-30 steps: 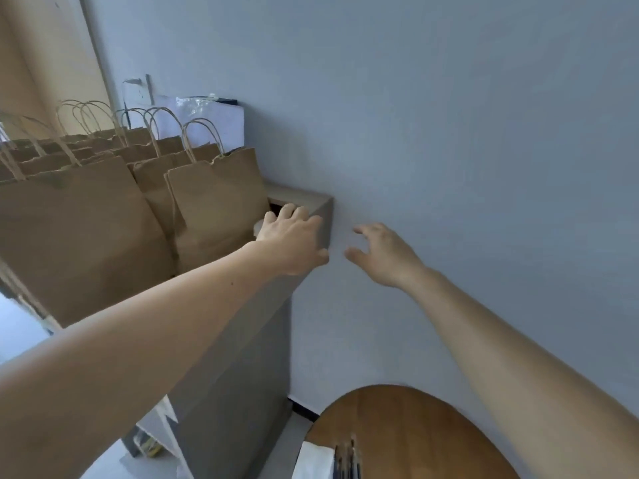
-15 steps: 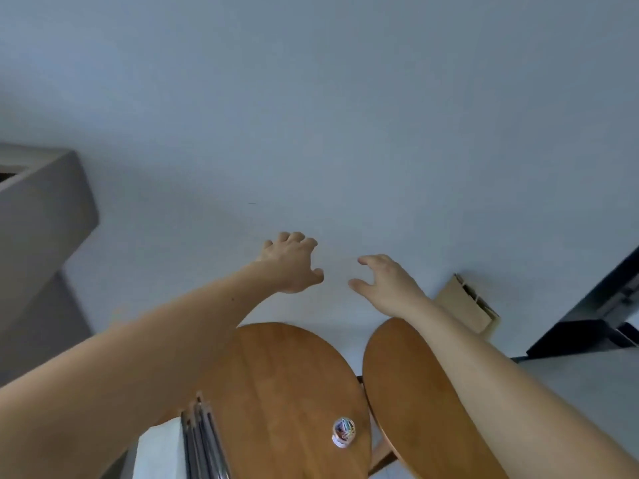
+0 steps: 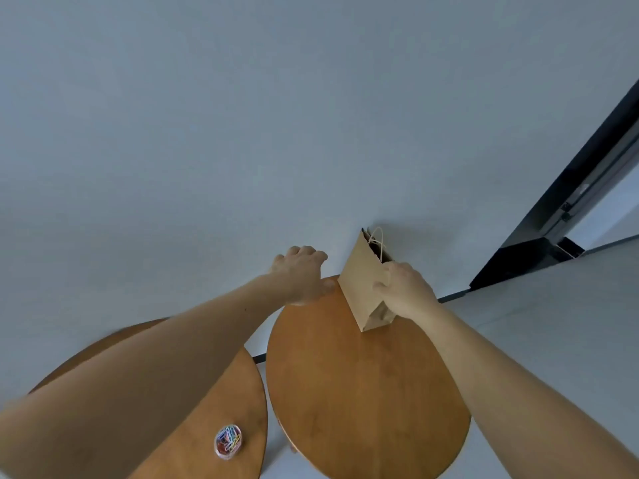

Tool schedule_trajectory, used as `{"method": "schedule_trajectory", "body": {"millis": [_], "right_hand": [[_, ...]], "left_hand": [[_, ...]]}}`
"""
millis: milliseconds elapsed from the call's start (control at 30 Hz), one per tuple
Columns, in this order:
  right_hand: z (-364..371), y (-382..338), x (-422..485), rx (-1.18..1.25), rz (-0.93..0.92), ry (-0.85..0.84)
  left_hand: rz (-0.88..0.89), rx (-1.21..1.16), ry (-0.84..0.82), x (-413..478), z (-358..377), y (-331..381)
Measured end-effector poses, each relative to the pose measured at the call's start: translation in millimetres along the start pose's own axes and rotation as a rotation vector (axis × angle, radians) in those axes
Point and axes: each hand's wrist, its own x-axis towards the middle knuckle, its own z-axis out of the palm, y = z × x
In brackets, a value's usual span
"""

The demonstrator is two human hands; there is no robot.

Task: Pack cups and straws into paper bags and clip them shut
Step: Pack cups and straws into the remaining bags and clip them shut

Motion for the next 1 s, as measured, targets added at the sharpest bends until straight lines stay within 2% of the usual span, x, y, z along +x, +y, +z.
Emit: {"method": "schedule_trajectory", "body": {"millis": [233,600,800,1000], "right_hand": [[28,76,88,-0.034,0.082,-0.035],[78,102,146,-0.088,0.055,0.014],[80,59,124,-0.125,-0.034,0.056],[72,-47,64,-0.113,-0.201,0.071]], "left_hand": [[-0.108,-0.054,-0.07,70,47,23],[-0.252,-0.088,-0.134,84,81,-9],[-0.268,-0.097,-0.131,58,71,-39],[-0.275,-0.104,-0.046,1,44,-87]]}}
